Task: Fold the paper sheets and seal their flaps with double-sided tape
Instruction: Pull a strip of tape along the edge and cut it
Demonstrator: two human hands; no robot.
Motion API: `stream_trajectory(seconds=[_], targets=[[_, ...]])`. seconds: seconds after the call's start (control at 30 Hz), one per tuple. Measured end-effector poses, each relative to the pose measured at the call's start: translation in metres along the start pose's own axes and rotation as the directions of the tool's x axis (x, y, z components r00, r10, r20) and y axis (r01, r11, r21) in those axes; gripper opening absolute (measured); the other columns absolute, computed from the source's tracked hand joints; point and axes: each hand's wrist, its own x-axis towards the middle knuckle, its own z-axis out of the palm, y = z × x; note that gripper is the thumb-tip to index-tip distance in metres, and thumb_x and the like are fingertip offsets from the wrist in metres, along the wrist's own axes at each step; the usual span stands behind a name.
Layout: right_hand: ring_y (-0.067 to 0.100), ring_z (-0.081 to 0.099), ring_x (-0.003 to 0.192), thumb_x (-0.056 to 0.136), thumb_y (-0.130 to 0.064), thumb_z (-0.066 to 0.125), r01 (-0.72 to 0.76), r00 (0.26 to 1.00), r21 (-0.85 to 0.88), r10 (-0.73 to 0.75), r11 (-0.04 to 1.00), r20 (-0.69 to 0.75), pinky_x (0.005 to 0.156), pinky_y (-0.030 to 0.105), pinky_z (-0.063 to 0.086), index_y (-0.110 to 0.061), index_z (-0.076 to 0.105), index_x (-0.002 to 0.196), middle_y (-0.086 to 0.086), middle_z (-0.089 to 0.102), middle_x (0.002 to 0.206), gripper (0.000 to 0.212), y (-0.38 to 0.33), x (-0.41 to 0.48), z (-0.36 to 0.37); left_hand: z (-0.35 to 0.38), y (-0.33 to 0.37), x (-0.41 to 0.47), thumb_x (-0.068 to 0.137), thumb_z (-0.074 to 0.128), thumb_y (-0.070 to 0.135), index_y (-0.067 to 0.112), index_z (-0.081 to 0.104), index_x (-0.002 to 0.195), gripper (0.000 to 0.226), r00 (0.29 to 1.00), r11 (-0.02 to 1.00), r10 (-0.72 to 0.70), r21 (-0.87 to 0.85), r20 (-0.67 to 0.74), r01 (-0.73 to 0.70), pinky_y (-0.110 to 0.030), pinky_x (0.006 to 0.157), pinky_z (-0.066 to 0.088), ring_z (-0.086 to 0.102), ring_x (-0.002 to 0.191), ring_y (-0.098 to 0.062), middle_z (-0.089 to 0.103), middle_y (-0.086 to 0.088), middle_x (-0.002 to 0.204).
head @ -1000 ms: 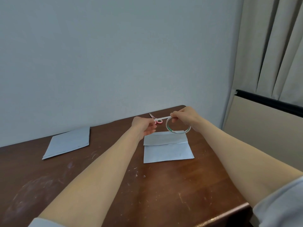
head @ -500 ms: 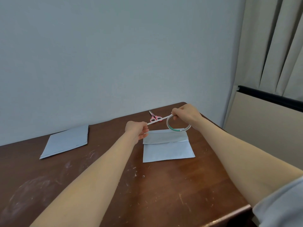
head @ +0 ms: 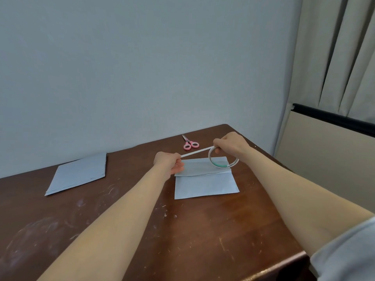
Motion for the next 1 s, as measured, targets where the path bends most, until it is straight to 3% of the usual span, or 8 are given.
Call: stream_trajectory(seconds=[0.17, 0.27, 0.43, 0.7, 0.87, 1.0], targets=[[0.014, 0.039, 0.053, 0.082, -0.029, 0.056, -0.009, 1.000, 0.008, 0.009, 1.000, -0.004, 0.059, 0.031, 0.036, -0.014, 0.073, 0.061, -0.004, 0.048, 0.050, 0.031, 0.002, 0.001, -0.003, 0.001, -0.004, 0.000, 0.088, 0.059, -0.003, 0.003, 0.052, 0.081, 0.011, 1.000, 1.000, -0.010, 0.018, -0.010, 0.011, -0.038, 0.072, 0.058, 0.066, 0.076, -0.028, 0.059, -0.016, 0.086], [0.014, 0.038, 0.053, 0.084, -0.027, 0.054, -0.007, 1.000, -0.025, 0.006, 1.000, -0.027, 0.055, 0.028, 0.034, -0.012, 0.074, 0.066, -0.003, 0.045, 0.049, 0.031, 0.002, 0.001, -0.008, -0.002, 0.000, 0.000, 0.087, 0.061, -0.003, 0.002, 0.054, 0.088, 0.009, 1.000, 1.000, 0.000, 0.001, -0.027, 0.000, -0.035, 0.068, 0.059, 0.067, 0.069, -0.024, 0.061, -0.016, 0.086], [0.015, 0.043, 0.052, 0.083, -0.031, 0.055, -0.002, 0.998, -0.212, -0.011, 0.977, -0.061, 0.051, 0.024, 0.033, -0.018, 0.063, 0.056, -0.002, 0.047, 0.051, 0.031, 0.001, 0.003, -0.014, -0.005, 0.004, -0.002, 0.085, 0.065, -0.001, 0.003, 0.057, 0.091, 0.011, 0.998, 0.999, 0.014, 0.031, -0.053, -0.013, -0.033, 0.067, 0.059, 0.065, 0.067, -0.020, 0.062, -0.015, 0.080], [0.016, 0.044, 0.050, 0.082, -0.034, 0.053, -0.016, 0.996, -0.409, -0.021, 0.913, -0.085, 0.051, 0.023, 0.033, -0.015, 0.057, 0.057, -0.002, 0.045, 0.052, 0.031, -0.002, 0.003, -0.010, -0.008, 0.003, -0.008, 0.082, 0.070, 0.004, 0.000, 0.062, 0.099, 0.020, 0.993, 0.997, 0.014, 0.071, -0.115, -0.006, -0.022, 0.045, 0.052, 0.063, 0.057, -0.014, 0.064, -0.012, 0.077], [0.016, 0.046, 0.054, 0.082, -0.033, 0.055, -0.028, 0.994, -0.530, -0.033, 0.847, -0.105, 0.059, 0.025, 0.037, -0.015, 0.050, 0.059, -0.001, 0.049, 0.058, 0.029, -0.004, 0.000, -0.008, -0.007, -0.003, -0.004, 0.080, 0.070, 0.002, -0.003, 0.065, 0.093, 0.015, 0.993, 0.988, 0.034, 0.157, -0.117, -0.015, -0.028, 0.054, 0.056, 0.058, 0.055, -0.015, 0.062, -0.012, 0.073], [0.023, 0.053, 0.066, 0.085, -0.029, 0.051, -0.020, 0.995, -0.595, -0.041, 0.803, -0.090, 0.068, 0.029, 0.039, -0.015, 0.048, 0.061, 0.000, 0.052, 0.064, 0.027, -0.006, -0.001, -0.008, -0.004, -0.005, 0.000, 0.081, 0.066, 0.006, 0.005, 0.063, 0.074, 0.007, 0.979, 0.939, 0.125, 0.338, -0.159, -0.065, -0.037, 0.074, 0.061, 0.057, 0.051, -0.018, 0.062, -0.010, 0.064]])
